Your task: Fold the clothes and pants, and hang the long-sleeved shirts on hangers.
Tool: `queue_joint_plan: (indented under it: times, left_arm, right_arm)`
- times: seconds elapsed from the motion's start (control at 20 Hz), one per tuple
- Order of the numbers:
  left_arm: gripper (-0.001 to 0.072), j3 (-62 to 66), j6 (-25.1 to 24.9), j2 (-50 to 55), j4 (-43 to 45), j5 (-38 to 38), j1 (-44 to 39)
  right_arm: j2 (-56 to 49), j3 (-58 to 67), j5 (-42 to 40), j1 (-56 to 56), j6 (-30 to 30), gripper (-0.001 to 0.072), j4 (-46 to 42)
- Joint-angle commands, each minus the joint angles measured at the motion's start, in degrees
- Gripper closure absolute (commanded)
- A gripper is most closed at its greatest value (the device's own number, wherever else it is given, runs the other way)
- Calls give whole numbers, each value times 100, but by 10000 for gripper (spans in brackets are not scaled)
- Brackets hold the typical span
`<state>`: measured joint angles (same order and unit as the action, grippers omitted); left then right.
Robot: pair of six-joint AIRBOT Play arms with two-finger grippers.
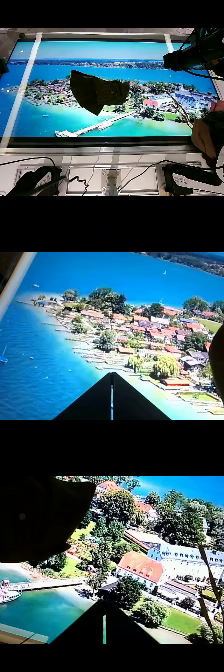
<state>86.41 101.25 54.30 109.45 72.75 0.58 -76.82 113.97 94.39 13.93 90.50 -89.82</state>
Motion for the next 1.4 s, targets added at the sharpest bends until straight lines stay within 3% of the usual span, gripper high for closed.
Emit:
queue_joint_plan:
  times: [0.0,0.7,0.9,1.05,1.2,1.35]
  left_arm:
    - [687,-2,-2,2,0,0,4]
    - [687,-2,-2,2,0,0,4]
    - [687,-2,0,4,-17,-13,4]
    - [687,-2,-2,63,-24,-682,2]
    - [687,-2,-2,293,-155,-935,0]
    - [685,-2,-7,649,-175,-756,0]
  right_arm:
    - [4,7,0,4,0,671,2]
    - [4,7,-4,4,0,671,2]
    - [4,7,-341,4,0,671,2]
    - [4,7,-754,4,4,671,17]
    - [-39,-7,-997,7,4,671,260]
    - [-129,-308,-415,55,-138,655,1143]
